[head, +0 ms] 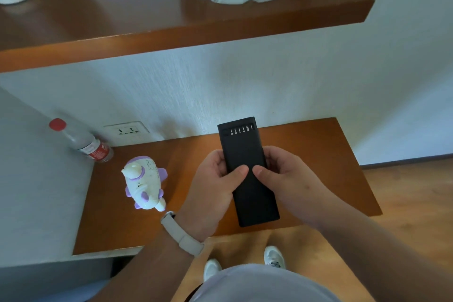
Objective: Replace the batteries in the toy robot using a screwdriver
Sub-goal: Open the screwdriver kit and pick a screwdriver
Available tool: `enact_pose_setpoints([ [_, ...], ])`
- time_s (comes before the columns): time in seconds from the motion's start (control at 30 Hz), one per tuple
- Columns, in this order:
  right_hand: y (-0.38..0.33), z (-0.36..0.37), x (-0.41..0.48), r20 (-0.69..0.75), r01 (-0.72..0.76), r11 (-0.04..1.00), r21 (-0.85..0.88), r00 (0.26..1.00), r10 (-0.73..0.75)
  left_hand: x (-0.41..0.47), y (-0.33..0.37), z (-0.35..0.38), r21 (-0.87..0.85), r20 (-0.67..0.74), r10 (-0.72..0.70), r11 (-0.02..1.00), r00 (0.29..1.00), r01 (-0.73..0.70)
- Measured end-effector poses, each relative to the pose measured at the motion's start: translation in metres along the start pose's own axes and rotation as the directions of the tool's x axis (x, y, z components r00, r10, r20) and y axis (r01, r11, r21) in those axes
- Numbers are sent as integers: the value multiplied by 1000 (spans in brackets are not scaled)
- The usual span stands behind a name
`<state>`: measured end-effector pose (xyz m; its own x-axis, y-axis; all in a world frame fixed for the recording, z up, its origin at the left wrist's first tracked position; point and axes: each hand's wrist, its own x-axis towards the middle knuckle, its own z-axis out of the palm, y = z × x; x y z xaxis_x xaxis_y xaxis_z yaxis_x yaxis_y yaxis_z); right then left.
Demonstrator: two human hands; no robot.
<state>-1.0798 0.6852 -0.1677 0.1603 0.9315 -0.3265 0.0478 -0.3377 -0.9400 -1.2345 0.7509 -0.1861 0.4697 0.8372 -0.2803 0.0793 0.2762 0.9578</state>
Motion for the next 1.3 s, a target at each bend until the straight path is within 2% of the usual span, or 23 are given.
enact_pose_setpoints([
  [0.2, 8, -39, -2, 50, 29, 1000, 4, 998, -29, 5, 1, 44, -69, -84, -51, 997, 995, 45],
  [0.3, 18, -56, -2, 30, 33, 997, 76, 999, -36, 10, 7, 69, -127, -119, -78, 990, 990, 63],
  [0.43, 28, -75, -3, -7, 8, 991, 130, 1000, -7, 18, 6, 98, -97, -154, -79, 993, 985, 64],
  [0.6, 35, -101, -8, -80, 18, 995, 101, 997, -10, 19, 3, 127, -98, -139, -39, 995, 989, 25],
  [0.8, 36, -127, -17, -18, 105, 992, 69, 994, -104, 17, 4, 149, -30, -114, 46, 998, 992, -50],
  [1.03, 41, -143, -21, -7, 121, 992, 47, 993, -121, 24, 1, 161, 24, -74, 18, 1000, 997, -16],
  [1.3, 49, -155, -19, 4, 120, 992, 38, 993, -121, 35, -4, 167, -22, -84, -29, 999, 996, 27],
])
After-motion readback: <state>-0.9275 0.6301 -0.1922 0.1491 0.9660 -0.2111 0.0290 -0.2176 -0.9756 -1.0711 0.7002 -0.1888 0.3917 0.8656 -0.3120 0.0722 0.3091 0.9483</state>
